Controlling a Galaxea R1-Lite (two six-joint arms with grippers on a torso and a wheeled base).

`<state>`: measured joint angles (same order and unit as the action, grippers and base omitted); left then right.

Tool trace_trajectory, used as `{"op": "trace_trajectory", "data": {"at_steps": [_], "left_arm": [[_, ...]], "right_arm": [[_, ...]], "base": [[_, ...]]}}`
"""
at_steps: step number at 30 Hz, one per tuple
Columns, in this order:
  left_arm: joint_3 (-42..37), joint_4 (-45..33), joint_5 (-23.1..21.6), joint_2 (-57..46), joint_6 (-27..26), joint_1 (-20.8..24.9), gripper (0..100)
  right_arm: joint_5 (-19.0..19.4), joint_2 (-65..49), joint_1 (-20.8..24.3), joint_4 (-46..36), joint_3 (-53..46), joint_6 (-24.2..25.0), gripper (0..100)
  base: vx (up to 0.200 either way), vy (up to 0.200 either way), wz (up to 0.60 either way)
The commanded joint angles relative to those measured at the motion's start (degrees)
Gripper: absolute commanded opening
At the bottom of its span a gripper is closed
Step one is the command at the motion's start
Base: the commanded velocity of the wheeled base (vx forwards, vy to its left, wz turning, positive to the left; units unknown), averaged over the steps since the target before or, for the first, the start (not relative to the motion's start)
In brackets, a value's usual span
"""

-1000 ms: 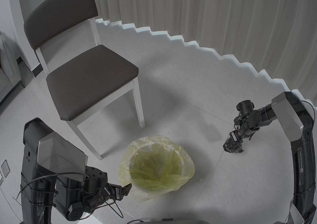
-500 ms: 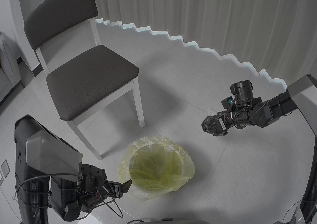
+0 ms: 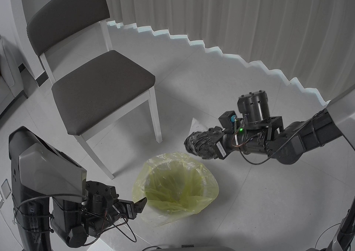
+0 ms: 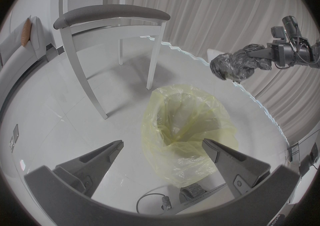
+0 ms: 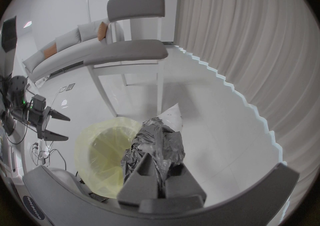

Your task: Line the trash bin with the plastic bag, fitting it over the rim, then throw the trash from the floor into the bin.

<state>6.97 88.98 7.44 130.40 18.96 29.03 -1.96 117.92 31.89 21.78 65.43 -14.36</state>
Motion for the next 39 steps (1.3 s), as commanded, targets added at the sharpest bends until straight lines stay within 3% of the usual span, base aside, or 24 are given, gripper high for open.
{"op": "trace_trajectory", "data": {"at_steps": [1,4,8,24,39], "left_arm": [[-0.73,1.02,0.03,-0.32,0.12,0.24,100],[-0.73,1.02,0.12,-0.32,0.2,0.15,100],[-0.82,1.02,0.12,-0.94,1.61,0.59,100],[-0.91,1.02,0.12,-0.76,1.79,0.59,100],[-0.91,1.02,0.12,-0.85,1.79,0.59,100]], "right_arm": [[0.12,3.11,4.76,0.36,-1.97,-0.05,0],[0.12,3.9,5.38,0.45,-2.15,-0.05,0],[0.03,7.94,9.95,0.45,-2.76,0.21,0],[0.12,8.38,20.49,0.45,-11.73,0.56,0],[-0.32,6.18,19.0,0.63,-9.18,0.47,0]], "base": [[0.0,0.0,0.0],[0.0,0.0,0.0],[0.0,0.0,0.0],[0.0,0.0,0.0],[0.0,0.0,0.0]]}}
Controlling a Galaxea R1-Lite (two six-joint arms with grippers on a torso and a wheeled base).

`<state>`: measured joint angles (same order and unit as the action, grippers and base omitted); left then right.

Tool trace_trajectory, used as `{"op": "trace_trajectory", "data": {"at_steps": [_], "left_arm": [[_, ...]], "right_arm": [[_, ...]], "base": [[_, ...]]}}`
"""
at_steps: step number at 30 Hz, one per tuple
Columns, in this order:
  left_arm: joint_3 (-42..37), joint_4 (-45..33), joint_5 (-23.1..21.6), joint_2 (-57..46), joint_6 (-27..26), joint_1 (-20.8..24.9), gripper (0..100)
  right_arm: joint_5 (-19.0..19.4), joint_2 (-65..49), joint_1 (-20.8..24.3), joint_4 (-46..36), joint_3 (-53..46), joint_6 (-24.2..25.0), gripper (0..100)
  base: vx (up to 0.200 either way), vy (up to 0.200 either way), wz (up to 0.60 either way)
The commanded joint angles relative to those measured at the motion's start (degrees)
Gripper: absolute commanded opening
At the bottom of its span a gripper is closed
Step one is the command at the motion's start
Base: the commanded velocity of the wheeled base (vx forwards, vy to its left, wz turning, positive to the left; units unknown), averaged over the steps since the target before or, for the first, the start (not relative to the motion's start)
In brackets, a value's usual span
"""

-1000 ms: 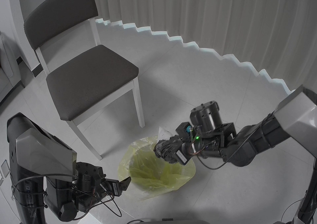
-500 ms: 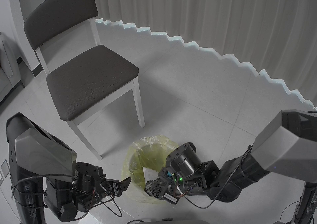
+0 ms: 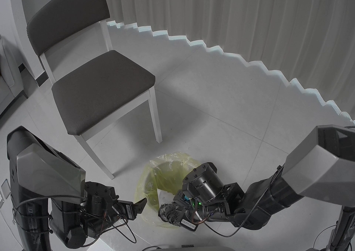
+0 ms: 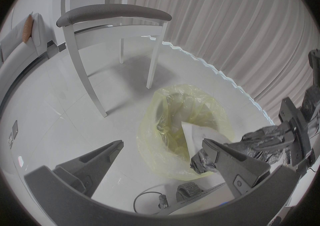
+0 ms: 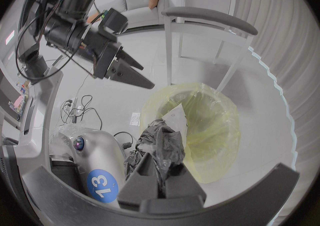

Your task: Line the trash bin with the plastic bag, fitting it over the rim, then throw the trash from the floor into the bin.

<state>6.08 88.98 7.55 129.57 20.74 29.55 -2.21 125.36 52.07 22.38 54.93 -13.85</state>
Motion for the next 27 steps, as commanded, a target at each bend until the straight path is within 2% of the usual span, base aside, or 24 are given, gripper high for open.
{"op": "trace_trajectory", "data": {"at_steps": [1,12,27], "left_arm": [[0.07,1.02,0.01,-0.02,0.01,0.07,100],[0.07,1.02,0.01,0.06,0.71,0.07,100],[0.07,1.02,0.01,0.33,0.71,0.07,100]], "right_arm": [[-0.17,-1.34,-1.35,0.03,1.67,-0.04,0],[-0.25,0.15,-5.57,0.12,6.68,-0.48,0],[-0.34,12.9,-6.54,0.38,15.82,-0.57,0]], "base": [[0.0,0.0,0.0],[0.0,0.0,0.0],[0.0,0.0,0.0]]}}
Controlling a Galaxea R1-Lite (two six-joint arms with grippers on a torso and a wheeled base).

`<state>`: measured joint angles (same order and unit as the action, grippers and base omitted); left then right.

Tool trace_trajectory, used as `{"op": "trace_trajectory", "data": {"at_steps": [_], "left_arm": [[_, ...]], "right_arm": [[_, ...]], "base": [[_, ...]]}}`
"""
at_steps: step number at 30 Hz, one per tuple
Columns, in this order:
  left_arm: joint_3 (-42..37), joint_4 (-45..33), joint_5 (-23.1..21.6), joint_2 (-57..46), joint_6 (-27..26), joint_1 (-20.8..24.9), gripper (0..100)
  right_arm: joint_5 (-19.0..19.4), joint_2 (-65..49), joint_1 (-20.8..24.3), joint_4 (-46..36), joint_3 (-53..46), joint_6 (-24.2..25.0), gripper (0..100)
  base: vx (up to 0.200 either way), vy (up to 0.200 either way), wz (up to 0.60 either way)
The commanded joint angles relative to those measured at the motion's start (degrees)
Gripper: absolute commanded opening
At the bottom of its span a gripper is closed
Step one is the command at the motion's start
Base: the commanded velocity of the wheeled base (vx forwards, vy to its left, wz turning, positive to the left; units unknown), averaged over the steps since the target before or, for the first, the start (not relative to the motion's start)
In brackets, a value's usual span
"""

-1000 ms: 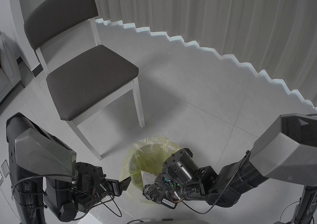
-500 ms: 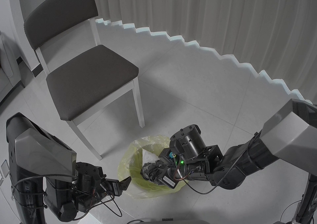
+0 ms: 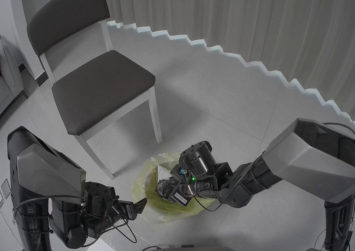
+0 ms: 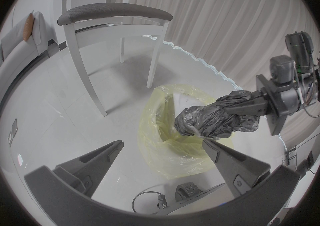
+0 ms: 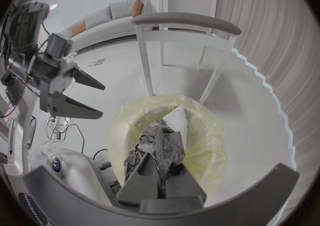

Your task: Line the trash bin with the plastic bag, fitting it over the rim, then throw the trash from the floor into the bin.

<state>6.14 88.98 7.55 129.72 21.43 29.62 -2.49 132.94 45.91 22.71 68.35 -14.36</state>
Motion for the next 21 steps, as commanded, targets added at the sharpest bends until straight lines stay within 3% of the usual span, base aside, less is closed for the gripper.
{"op": "trace_trajectory", "data": {"at_steps": [1,11,21], "left_arm": [[0.1,1.02,0.01,0.18,0.01,0.0,100],[0.01,1.02,0.01,0.18,0.01,0.0,100],[0.01,1.02,0.01,0.27,0.01,-0.09,100]], "right_arm": [[-0.06,5.84,-0.56,0.05,2.75,-0.05,0],[-0.06,10.24,-2.84,0.05,4.6,0.03,0],[0.03,12.87,-2.05,0.05,5.56,0.03,0]], "base": [[0.0,0.0,0.0],[0.0,0.0,0.0],[0.0,0.0,0.0]]}}
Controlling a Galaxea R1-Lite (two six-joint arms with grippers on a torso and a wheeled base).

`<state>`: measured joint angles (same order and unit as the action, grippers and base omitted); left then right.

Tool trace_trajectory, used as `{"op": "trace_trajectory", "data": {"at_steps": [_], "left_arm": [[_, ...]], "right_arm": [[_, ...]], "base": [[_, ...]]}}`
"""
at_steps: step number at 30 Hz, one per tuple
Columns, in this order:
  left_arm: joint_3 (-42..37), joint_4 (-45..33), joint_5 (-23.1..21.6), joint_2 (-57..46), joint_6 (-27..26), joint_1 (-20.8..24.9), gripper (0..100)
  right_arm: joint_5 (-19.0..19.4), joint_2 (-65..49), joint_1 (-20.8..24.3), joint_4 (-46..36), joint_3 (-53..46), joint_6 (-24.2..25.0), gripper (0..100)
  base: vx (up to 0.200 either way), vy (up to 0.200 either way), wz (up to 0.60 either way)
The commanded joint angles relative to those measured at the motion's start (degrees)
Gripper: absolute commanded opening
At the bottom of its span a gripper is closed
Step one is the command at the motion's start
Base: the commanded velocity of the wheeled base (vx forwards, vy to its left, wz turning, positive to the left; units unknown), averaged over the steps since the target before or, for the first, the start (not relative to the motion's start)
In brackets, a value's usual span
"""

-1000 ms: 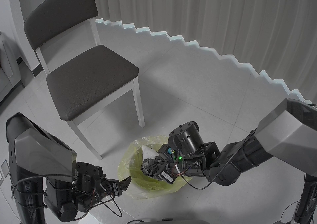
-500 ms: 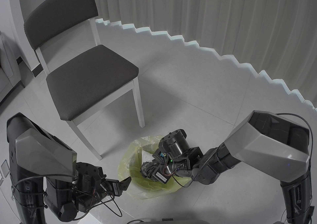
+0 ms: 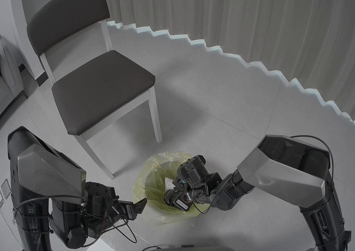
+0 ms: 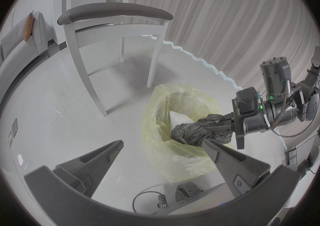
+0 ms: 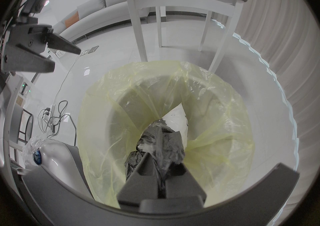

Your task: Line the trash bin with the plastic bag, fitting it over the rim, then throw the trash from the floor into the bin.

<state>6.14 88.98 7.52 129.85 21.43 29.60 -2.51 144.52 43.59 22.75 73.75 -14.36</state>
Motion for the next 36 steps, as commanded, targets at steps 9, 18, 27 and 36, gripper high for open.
{"op": "trace_trajectory", "data": {"at_steps": [9,18,27,36], "left_arm": [[0.1,1.02,0.04,0.22,0.01,-0.07,100],[0.01,1.02,0.04,0.31,0.01,-0.07,100],[0.01,1.02,0.04,0.49,0.01,-0.07,100],[0.01,1.02,0.04,0.14,0.01,0.02,100]], "right_arm": [[-0.21,1.47,0.35,-0.16,0.43,0.03,100],[-0.39,1.03,0.44,0.19,0.34,0.39,100],[-0.39,-0.64,2.11,1.25,-2.56,-0.05,100],[-0.39,-0.47,7.56,1.25,-5.55,-0.14,100]], "base": [[0.0,0.0,0.0],[0.0,0.0,0.0],[0.0,0.0,0.0],[0.0,0.0,0.0]]}}
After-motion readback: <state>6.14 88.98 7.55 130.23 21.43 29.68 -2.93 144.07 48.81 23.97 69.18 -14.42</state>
